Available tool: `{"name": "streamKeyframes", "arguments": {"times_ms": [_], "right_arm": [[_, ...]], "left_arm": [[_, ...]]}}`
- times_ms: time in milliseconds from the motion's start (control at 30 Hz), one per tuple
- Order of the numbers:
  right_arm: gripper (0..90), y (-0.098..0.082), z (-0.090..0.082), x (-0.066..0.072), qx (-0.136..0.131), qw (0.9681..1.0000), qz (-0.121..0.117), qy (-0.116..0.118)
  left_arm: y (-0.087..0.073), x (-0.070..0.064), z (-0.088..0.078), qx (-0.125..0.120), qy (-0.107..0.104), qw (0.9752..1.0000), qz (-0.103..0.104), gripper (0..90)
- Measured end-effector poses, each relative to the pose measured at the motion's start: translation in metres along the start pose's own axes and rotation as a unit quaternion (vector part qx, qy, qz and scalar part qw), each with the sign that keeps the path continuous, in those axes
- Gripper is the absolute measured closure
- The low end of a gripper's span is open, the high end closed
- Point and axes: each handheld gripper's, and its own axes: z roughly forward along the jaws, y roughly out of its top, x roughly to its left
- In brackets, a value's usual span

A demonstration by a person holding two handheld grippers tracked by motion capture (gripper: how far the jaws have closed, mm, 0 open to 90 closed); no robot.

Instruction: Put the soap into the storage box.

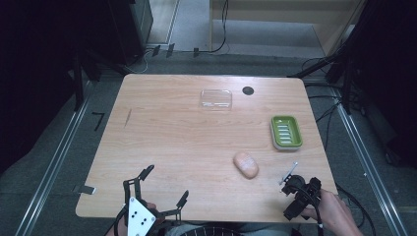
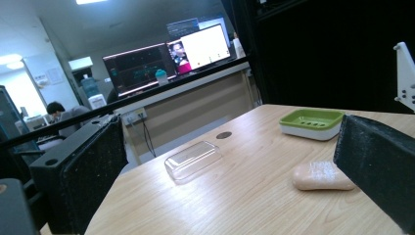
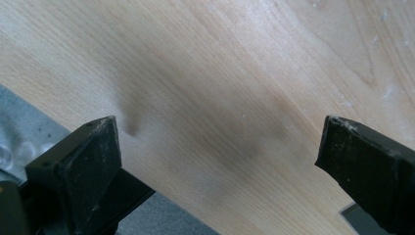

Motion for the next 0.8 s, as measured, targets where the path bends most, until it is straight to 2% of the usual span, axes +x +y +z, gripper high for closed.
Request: {"name": "streamKeyframes", "arguments": {"times_ms": [367, 467, 567, 700, 800], "right_arm": [[2.5, 0.006, -0.003, 0.004, -0.005, 0.9999, -0.009, -0.003], [2.6, 0.009, -0.006, 0.007, -0.006, 0.9999, -0.01, -0.003], [2.6, 0.011, -0.008, 0.008, -0.01, 0.9999, -0.012, -0.006], [2.6, 0.017, -0.013, 0.009, -0.014, 0.9997, -0.019, -0.004], [2.6, 0.02, -0.015, 0.01, -0.017, 0.9997, -0.018, -0.005]], "left_arm": [[0.0, 0.001, -0.001, 0.001, 0.009, 1.0, -0.005, 0.0], [0.0, 0.0, -0.001, 0.002, -0.002, 1.0, 0.004, 0.0], [0.0, 0.002, -0.001, 0.0, 0.01, 0.9999, -0.009, 0.0], [0.0, 0.001, 0.0, 0.003, 0.0, 1.0, 0.0, 0.0], [-0.001, 0.001, 0.001, 0.002, 0.001, 1.0, -0.001, 0.0]]}}
